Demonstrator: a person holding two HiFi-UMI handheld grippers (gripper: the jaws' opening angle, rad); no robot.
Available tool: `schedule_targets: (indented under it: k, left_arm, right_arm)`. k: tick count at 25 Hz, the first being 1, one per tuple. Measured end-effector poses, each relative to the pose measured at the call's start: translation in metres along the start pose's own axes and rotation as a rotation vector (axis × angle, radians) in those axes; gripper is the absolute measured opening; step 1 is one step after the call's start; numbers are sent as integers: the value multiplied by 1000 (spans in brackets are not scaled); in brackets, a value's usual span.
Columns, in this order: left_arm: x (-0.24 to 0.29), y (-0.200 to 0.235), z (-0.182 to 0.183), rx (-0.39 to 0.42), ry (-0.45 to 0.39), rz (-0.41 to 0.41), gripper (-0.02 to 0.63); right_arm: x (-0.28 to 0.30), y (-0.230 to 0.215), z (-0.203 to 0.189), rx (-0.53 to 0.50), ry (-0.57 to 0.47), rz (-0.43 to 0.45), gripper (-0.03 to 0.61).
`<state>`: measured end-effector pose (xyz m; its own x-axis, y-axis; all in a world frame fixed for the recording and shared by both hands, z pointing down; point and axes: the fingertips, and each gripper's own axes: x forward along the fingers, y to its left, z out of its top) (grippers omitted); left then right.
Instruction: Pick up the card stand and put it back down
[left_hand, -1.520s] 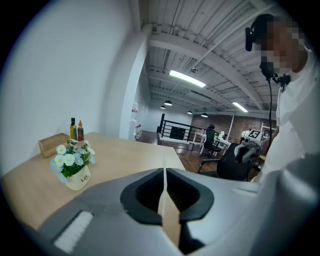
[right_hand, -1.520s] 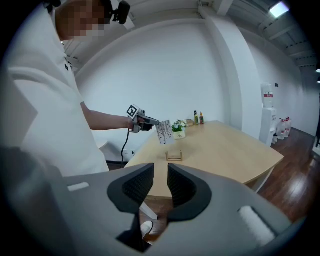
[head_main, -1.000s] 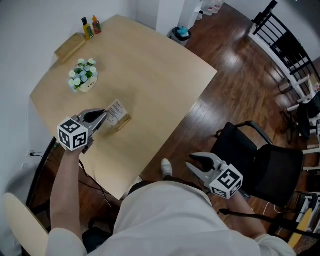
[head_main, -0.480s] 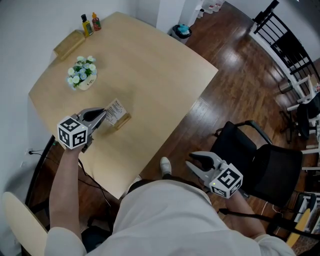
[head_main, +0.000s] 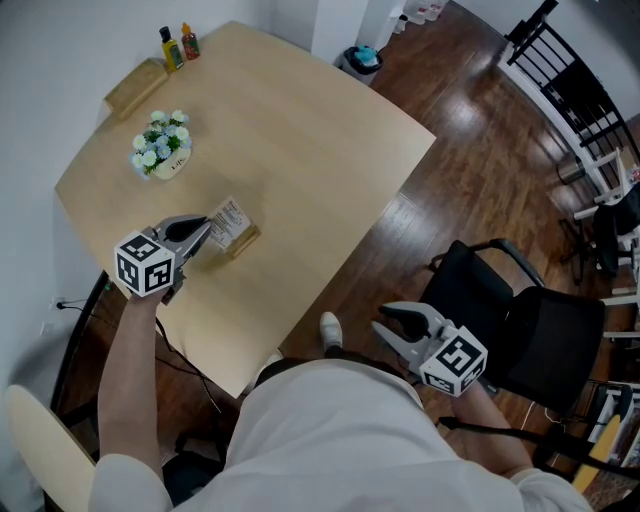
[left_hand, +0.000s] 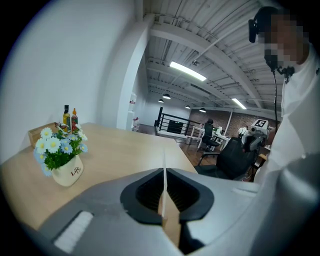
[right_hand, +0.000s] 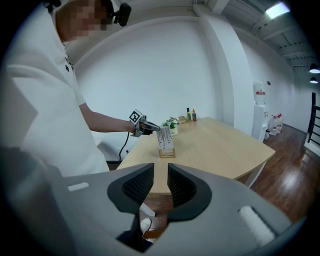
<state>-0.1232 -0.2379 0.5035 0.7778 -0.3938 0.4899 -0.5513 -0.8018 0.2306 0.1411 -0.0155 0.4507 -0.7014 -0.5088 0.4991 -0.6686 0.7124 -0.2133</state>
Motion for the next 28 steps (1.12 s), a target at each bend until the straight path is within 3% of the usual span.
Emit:
schedule_targets:
  k: [12, 28]
  left_arm:
    - [14, -2, -14, 38, 20, 13, 18]
    - [32, 0, -41, 23, 32, 20, 19]
  right_arm:
    - [-1, -5, 1, -2, 0, -4, 91]
    - [-5, -8, -7, 7, 30, -6, 92]
